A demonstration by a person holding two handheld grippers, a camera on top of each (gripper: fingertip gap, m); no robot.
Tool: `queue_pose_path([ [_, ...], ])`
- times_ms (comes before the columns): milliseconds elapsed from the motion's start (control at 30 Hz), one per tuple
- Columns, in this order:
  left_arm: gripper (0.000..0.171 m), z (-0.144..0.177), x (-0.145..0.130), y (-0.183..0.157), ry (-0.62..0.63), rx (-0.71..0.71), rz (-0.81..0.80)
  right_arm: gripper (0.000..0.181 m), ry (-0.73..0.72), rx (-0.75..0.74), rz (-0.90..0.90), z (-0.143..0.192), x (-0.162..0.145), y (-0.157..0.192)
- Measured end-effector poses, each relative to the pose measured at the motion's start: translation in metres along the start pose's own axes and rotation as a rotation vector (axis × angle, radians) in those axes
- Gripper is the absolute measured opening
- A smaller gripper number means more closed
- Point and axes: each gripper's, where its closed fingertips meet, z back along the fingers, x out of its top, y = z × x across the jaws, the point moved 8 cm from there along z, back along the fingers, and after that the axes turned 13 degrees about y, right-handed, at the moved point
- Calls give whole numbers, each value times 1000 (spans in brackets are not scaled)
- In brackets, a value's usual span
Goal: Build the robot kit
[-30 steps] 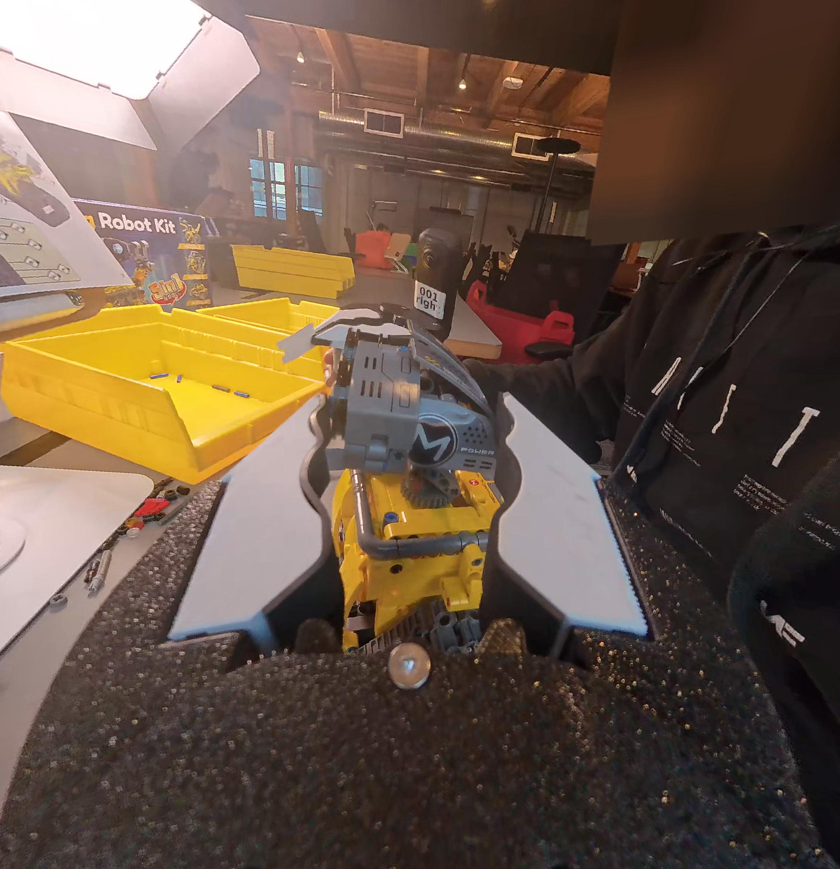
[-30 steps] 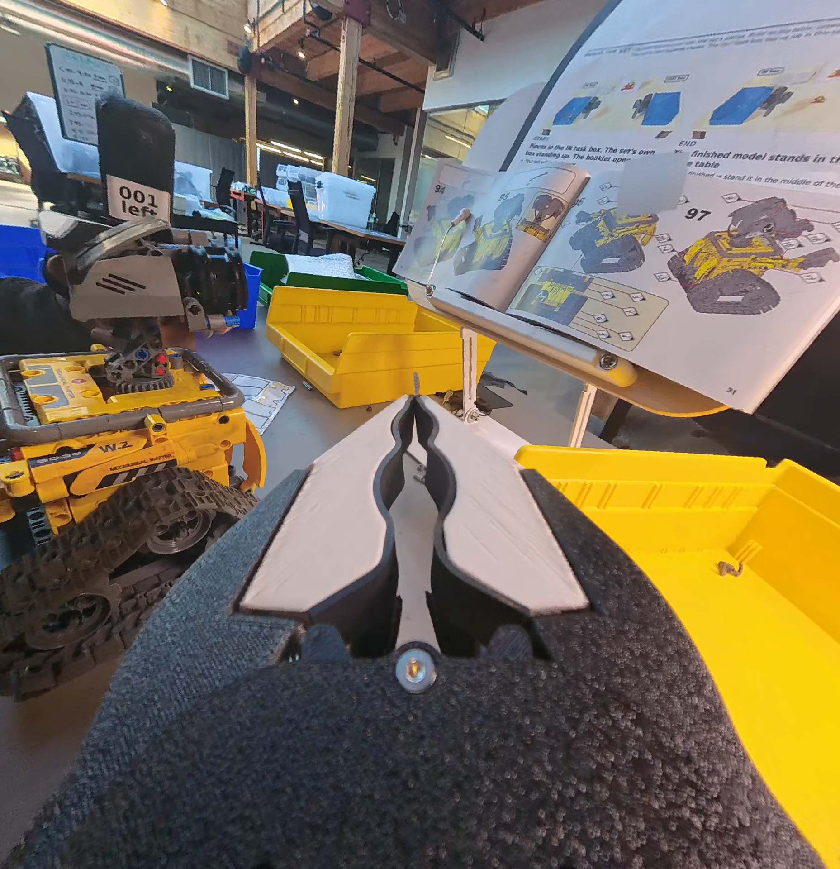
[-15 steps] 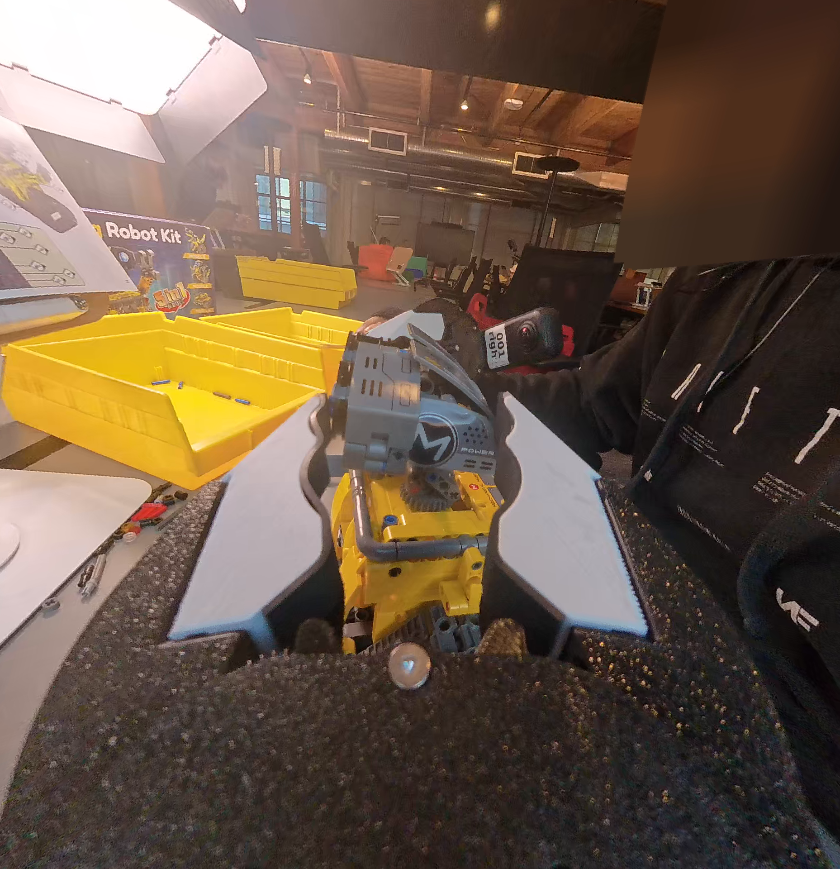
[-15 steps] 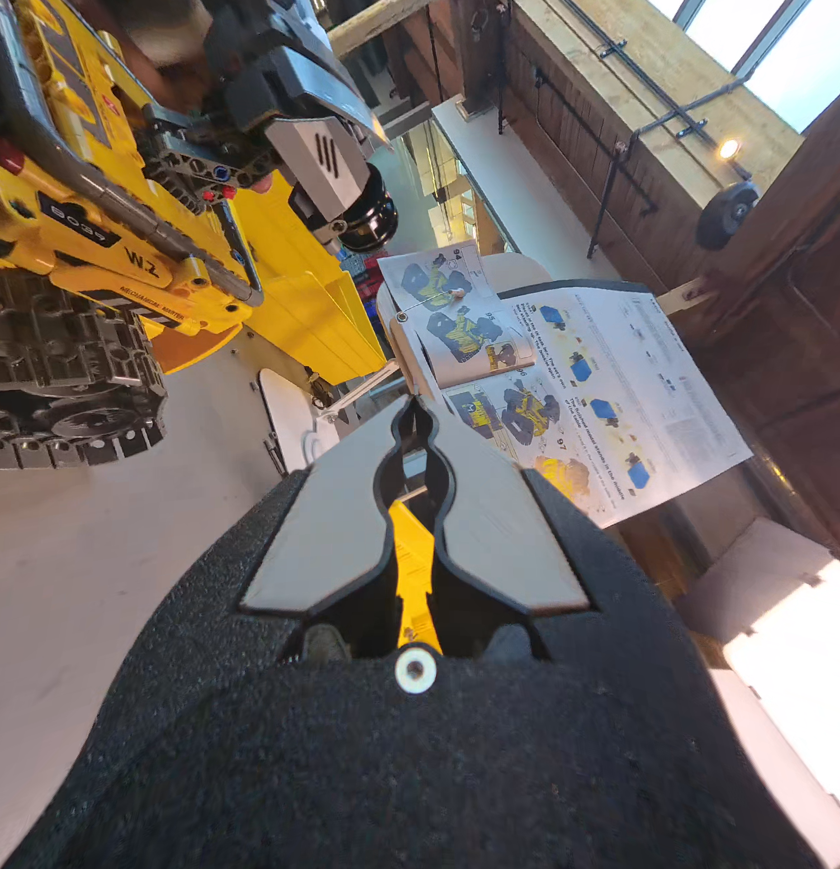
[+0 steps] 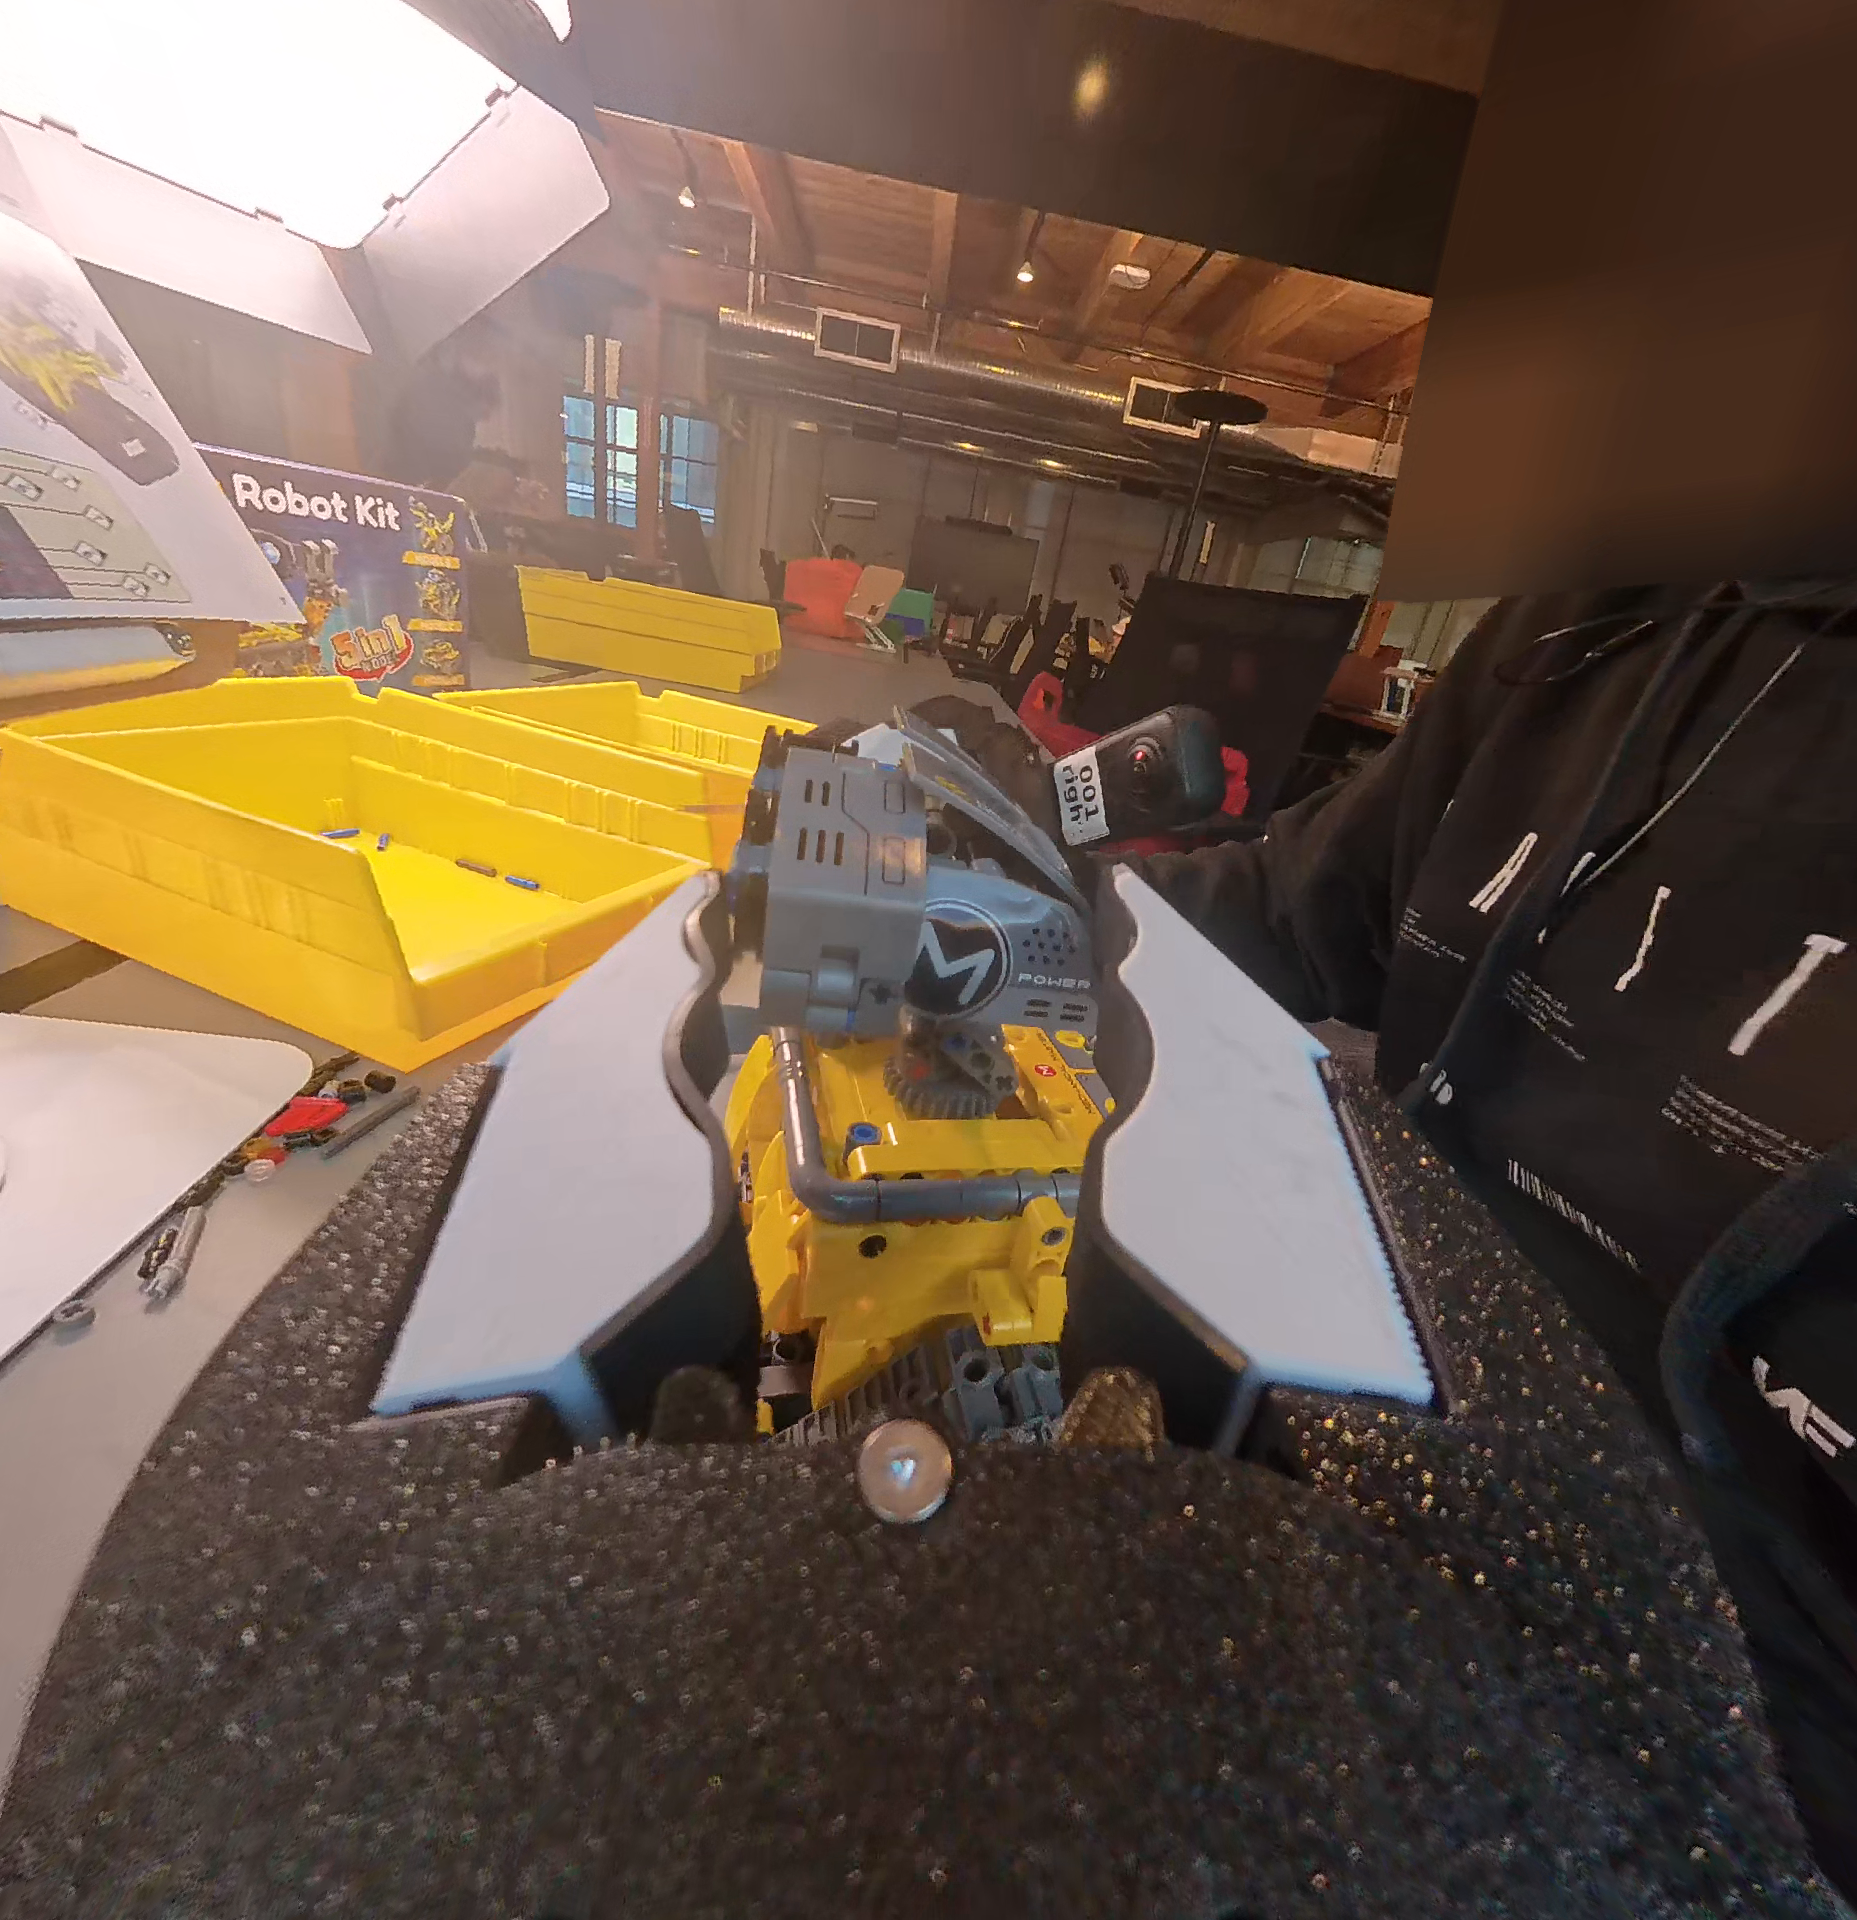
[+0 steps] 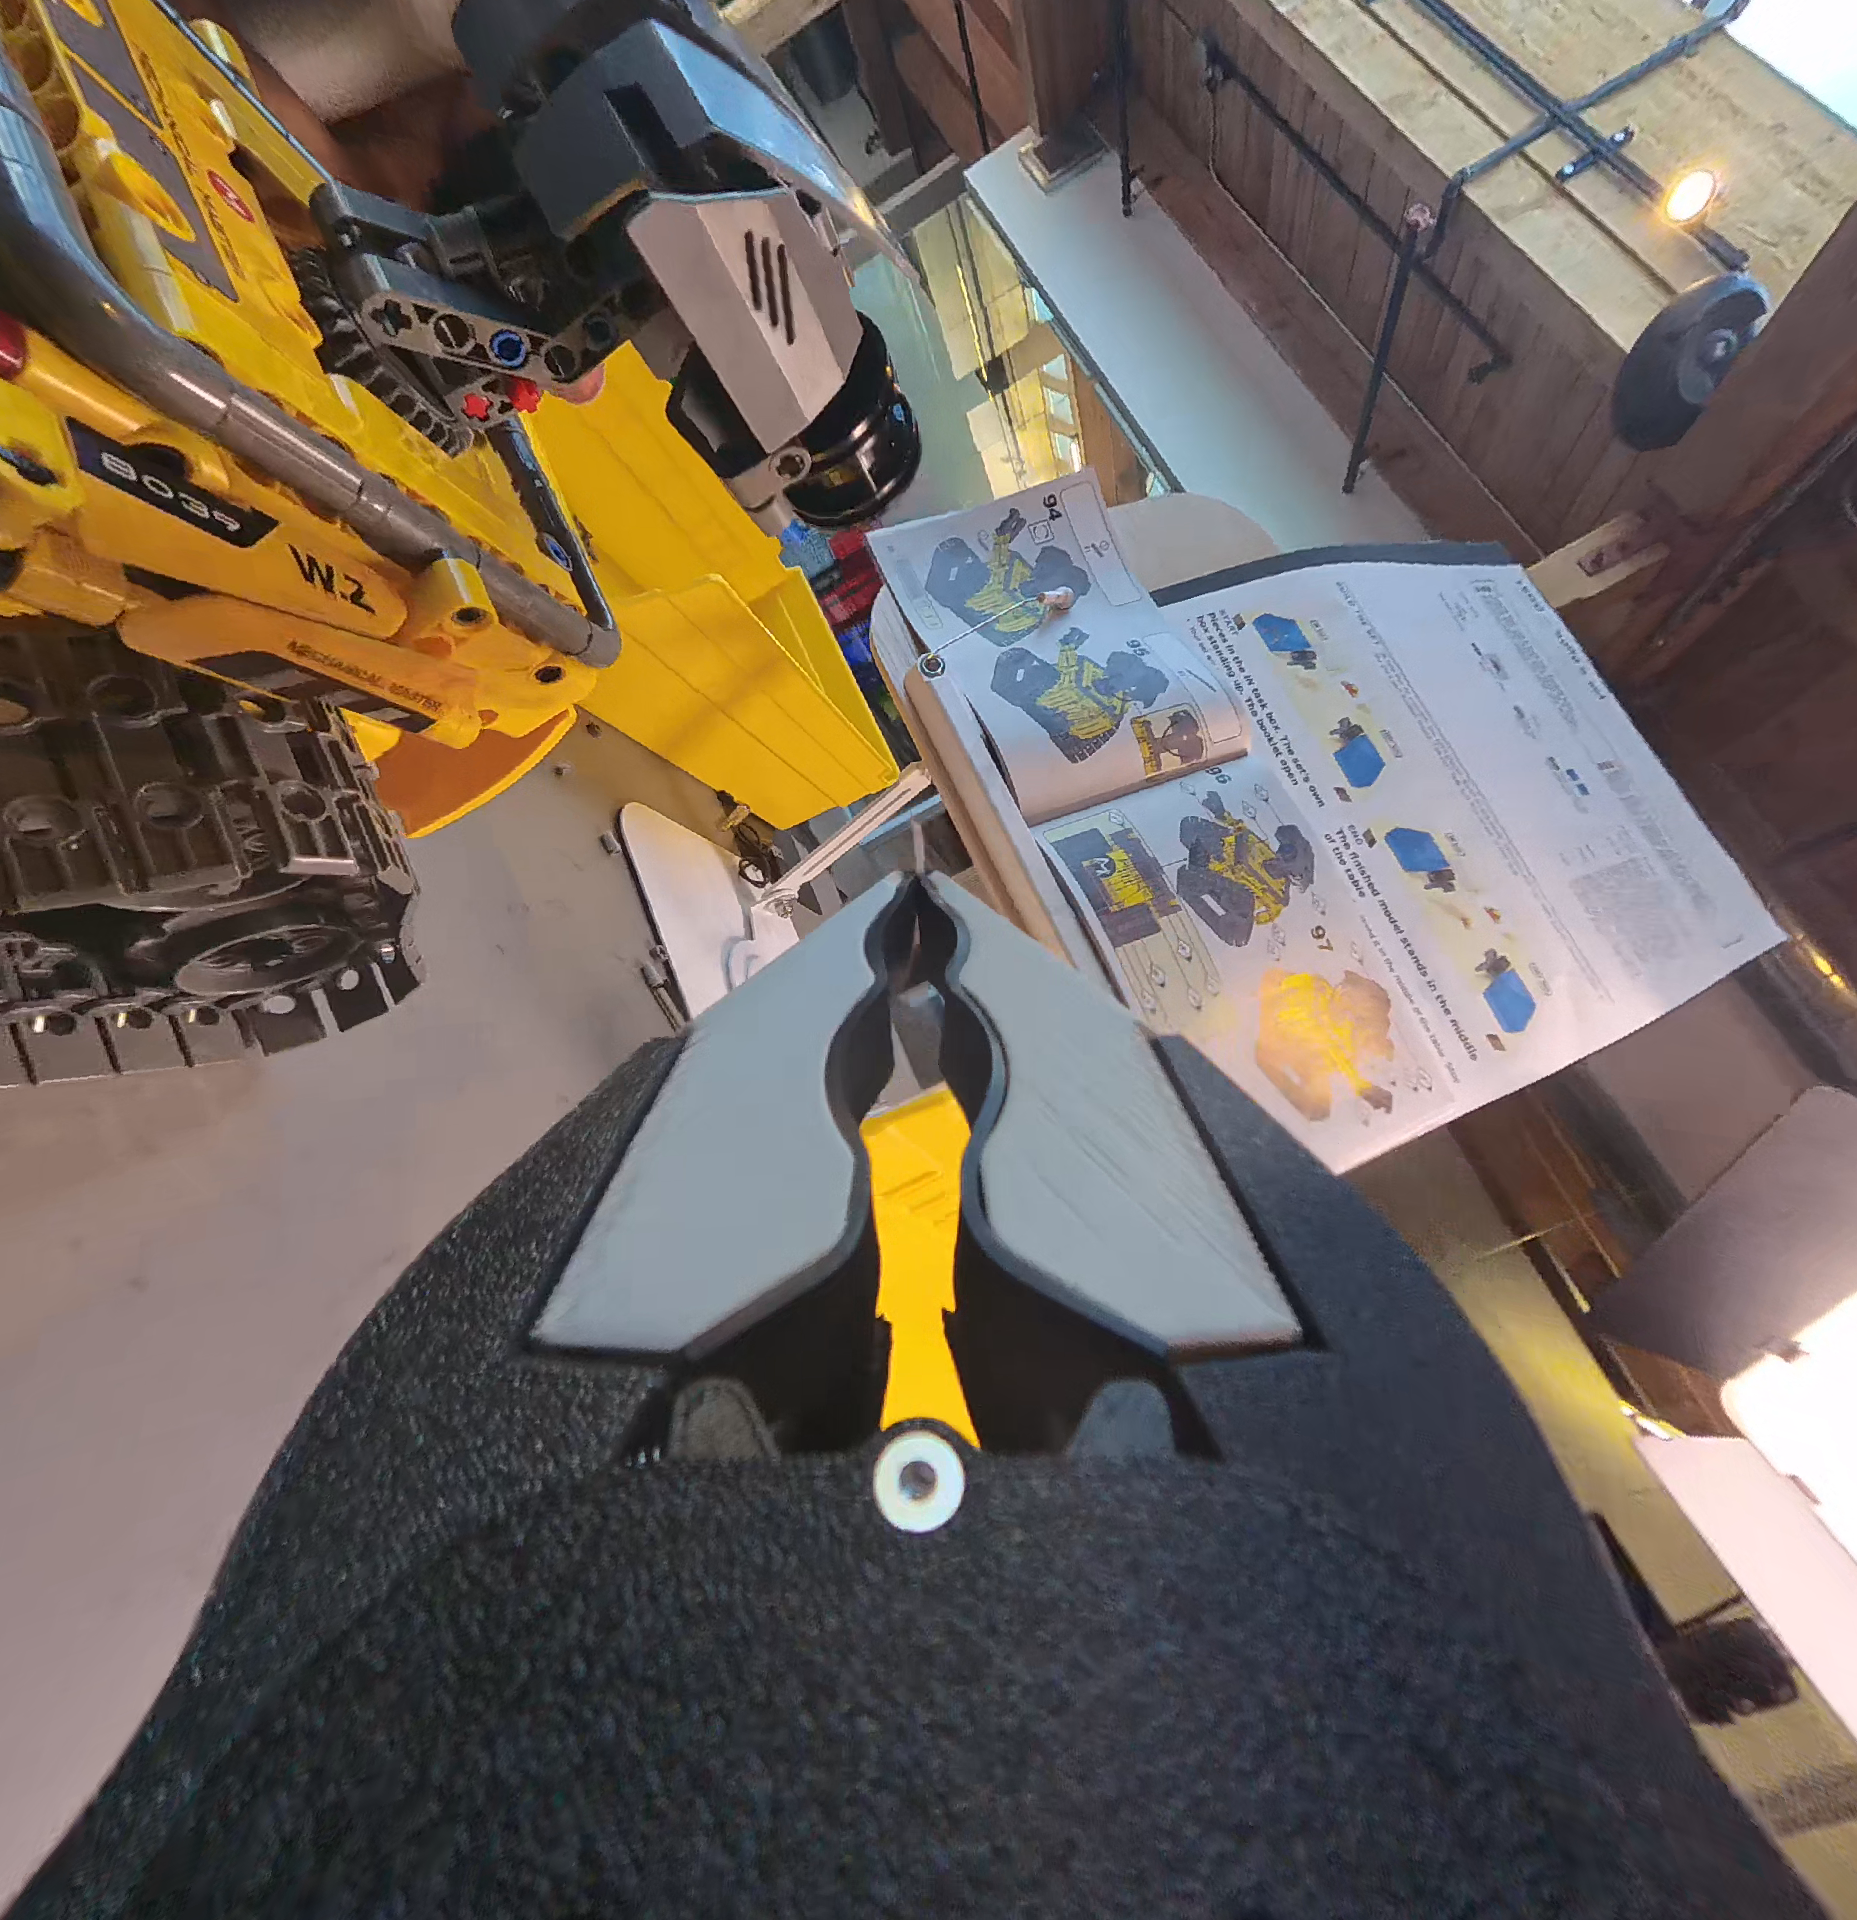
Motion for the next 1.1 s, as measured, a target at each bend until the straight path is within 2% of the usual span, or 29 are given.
queue_pose_path([
  [167,69,2,-1,1,-5,-14,18,0,11,45,-121,-5,-6,6],
  [433,68,5,-3,7,-42,-18,70,0,68,-14,-133,-10,-11,-1],
  [767,67,8,-3,11,-55,26,74,0,56,-4,-148,-12,-7,3],
  [1033,67,13,-2,20,-39,52,89,0,7,16,-233,-7,-3,3],
  [1100,60,18,-2,24,-20,83,81,0,-11,28,-265,-5,0,2],
])
